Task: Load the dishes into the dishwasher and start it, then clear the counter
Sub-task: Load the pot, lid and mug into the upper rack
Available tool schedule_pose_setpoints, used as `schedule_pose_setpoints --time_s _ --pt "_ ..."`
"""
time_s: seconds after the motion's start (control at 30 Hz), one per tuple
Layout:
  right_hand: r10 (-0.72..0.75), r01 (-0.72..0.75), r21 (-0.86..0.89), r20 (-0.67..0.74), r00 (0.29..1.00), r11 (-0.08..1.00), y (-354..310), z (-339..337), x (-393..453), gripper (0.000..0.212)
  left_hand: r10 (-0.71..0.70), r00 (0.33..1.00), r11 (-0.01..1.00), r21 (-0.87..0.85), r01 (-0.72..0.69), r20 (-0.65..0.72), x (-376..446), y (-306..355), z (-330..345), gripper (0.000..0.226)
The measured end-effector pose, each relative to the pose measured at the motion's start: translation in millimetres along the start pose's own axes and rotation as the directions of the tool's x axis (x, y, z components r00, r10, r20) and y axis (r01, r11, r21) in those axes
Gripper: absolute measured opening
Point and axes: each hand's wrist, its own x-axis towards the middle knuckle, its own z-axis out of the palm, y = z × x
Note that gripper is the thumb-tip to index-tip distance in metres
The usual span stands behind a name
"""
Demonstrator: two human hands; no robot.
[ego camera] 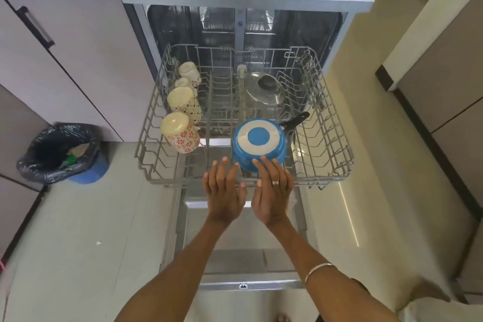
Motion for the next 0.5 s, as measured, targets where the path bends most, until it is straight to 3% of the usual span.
schedule_pose_setpoints --time_s 0.23,0.5 --pt "-0.055 0.058 0.006 -0.227 0.972 0.998 18.3 41.7 23.6 0.045 0.031 0.966 0.999 -0.021 -0.038 -0.258 20.4 -10.3 48.0 0.038" --pt "-0.153 0.135 -0.073 -0.505 0.849 0.988 33.3 75.0 35.6 0.046 0.081 0.822 0.995 -0.007 -0.102 -0.564 35.9 -15.1 82.6 0.038"
